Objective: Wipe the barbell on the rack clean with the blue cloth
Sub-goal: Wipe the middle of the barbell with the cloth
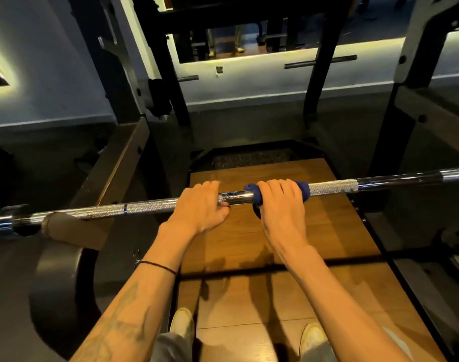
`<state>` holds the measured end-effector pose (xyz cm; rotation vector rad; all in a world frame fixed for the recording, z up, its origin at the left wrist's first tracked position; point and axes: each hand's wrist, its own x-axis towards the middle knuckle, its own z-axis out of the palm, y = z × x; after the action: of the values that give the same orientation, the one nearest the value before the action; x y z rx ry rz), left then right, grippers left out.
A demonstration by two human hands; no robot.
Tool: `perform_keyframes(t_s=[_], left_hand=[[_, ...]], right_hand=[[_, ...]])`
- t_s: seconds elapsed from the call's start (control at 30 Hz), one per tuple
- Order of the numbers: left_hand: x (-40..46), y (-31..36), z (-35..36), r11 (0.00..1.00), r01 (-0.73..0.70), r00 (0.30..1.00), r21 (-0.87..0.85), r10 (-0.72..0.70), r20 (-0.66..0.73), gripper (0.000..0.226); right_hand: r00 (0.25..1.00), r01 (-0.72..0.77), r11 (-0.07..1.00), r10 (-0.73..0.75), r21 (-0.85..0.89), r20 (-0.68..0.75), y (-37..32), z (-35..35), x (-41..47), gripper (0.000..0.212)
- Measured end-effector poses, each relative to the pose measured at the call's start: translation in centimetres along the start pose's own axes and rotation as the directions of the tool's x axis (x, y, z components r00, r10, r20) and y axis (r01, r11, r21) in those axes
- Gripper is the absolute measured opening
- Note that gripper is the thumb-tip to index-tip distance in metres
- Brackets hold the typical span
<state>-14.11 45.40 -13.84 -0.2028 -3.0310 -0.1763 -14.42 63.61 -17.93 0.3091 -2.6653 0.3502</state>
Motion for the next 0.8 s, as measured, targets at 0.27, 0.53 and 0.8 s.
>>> perform_keyframes(t_s=[0.27,0.53,0.8], left_hand=[[-1.3,0.2,2.2,0.996,-0.009,0.962,0.091,0.033,-0.271,0.02],[-3.7,0.4,4.7,0.986,-0.127,0.884,-0.108,0.063,-0.464,0.038],[-3.6,1.2,4.2,0.985,-0.065,0.869,-0.159,-0.023,-0.495,0.027]], right_hand=[[0.99,0.142,0.99,-0.142,-0.009,0.01,-5.2,0.2,-0.1,0.045],[0.995,0.074,0.997,-0.072,0.026,-0.074,5.1,-2.0,-0.2,0.023],[0.998,0.068,0.997,-0.067,-0.036,0.008,-2.1,-0.3,0.7,0.022]])
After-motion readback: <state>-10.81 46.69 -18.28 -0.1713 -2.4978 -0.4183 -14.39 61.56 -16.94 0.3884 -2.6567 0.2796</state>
